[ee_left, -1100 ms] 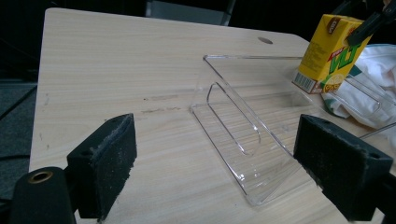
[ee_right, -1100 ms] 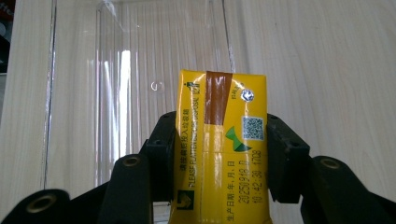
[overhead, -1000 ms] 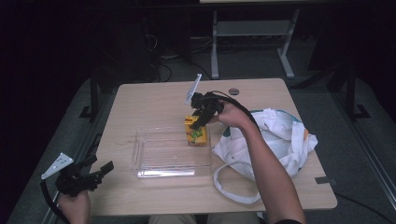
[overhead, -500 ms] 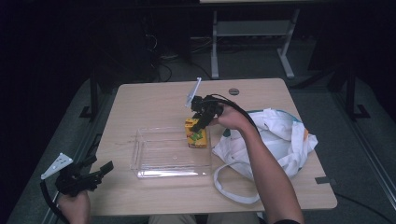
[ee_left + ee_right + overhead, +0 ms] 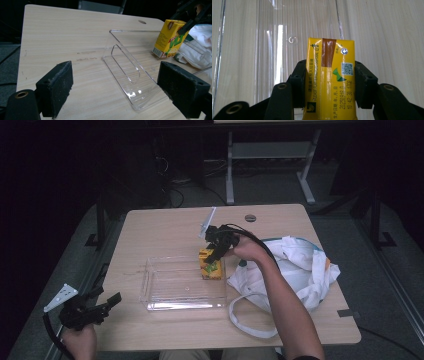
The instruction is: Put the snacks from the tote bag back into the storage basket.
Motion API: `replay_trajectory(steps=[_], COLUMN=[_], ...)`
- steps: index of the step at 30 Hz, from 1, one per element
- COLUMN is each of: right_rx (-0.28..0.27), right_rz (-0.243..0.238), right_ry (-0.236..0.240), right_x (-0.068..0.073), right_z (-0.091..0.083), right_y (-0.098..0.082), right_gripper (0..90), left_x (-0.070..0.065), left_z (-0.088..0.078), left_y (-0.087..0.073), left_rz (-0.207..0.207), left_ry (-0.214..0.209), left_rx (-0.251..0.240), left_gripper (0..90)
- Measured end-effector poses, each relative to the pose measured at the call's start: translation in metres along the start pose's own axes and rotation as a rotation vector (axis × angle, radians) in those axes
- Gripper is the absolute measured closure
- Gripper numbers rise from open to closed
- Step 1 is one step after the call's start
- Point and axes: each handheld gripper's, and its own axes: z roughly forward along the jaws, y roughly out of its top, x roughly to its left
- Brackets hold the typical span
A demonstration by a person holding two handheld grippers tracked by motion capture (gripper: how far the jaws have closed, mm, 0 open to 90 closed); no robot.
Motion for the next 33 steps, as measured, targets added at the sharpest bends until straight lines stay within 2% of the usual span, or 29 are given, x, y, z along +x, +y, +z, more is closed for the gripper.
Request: replay_trajectory(steps=[14,33], right_rx=[-0.017,-0.011], right_rz=[-0.031,-0.01], right_ry=[-0.016,-0.006], right_x=[0.0007,0.0042], right_z=[0.0012,0.0002], right_y=[-0.007,-0.0105], right_gripper=[52.0,50.5], left_x=[-0.0001,-0.0004], left_z=[0.0004,0.0003], left_y=[0.0,0.0], left_rz=[-0.005,-0.004], left_ry=[-0.003,-0.005], left_rx=[-0.002,-0.002], left_gripper=[12.7,12.7])
